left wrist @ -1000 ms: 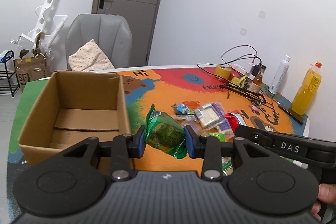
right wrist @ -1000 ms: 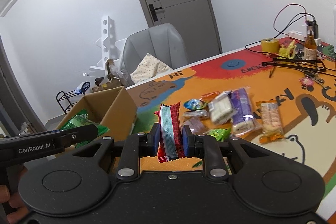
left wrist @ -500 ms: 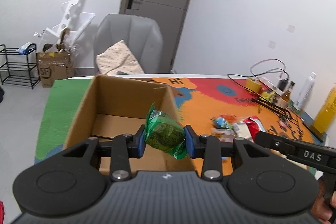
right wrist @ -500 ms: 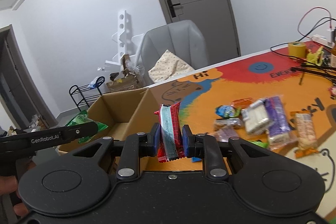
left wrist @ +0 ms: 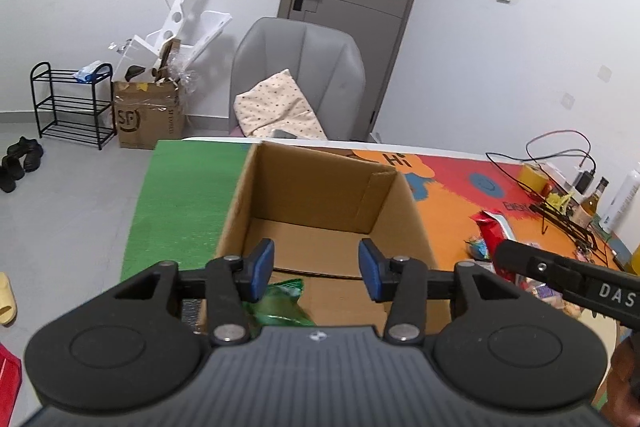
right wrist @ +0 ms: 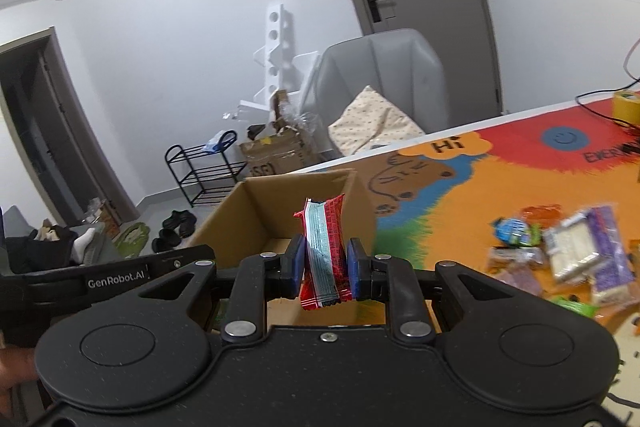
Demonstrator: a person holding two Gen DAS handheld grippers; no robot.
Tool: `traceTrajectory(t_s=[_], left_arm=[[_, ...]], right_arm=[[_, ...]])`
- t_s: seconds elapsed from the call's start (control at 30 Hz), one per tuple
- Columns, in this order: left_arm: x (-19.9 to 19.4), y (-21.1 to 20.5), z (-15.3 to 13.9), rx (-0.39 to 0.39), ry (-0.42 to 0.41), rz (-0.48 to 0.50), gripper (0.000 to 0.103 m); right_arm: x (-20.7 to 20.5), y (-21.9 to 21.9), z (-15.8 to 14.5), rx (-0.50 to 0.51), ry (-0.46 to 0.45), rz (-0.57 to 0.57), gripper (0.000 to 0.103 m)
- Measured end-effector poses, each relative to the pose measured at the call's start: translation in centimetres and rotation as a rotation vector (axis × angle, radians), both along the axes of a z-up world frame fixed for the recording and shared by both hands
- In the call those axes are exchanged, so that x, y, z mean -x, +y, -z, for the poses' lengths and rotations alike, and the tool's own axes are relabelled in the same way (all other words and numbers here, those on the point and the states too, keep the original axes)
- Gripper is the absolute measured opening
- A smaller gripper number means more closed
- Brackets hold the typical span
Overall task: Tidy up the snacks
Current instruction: 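Carry both snacks over the cardboard box and open both grippers to drop them, then grasp the green-printed bread bag with the left gripper while the right grasps the wafer pack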
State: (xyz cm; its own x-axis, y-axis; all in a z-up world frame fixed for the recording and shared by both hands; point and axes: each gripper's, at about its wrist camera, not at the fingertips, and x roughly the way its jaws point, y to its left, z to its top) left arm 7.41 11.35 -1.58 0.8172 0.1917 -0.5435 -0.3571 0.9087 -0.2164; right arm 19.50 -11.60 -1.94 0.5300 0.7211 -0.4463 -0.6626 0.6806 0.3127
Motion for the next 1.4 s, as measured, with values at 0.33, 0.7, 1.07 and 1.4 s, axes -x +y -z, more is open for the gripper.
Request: traceTrajectory(t_s=[0.33,0.7,1.07,1.4], left_arm=[[1.6,0.8,-0.5,-0.002,-0.006,-0.035,0.071],[1.4,-0.7,-0.4,-0.022,0.007,-0.022,0.088],[1.2,-4.8,-0.5,-0.046,0.005,0.048,0.095],[0.9,-9.1,-0.2,-0.032,0.034,0.147,0.095]], right_arm=[[0.3,1.1,-0.8,-0.062,0.023,-0.059,0.042],[0.9,-3.0,0.3,-0.035,0.036,0.025,0.059],[1.9,-8.7,1.1,-0.024,0.057,0.132,0.075],[3.0,-13.5,1.0,-0.026,0.046,0.214,0.098]])
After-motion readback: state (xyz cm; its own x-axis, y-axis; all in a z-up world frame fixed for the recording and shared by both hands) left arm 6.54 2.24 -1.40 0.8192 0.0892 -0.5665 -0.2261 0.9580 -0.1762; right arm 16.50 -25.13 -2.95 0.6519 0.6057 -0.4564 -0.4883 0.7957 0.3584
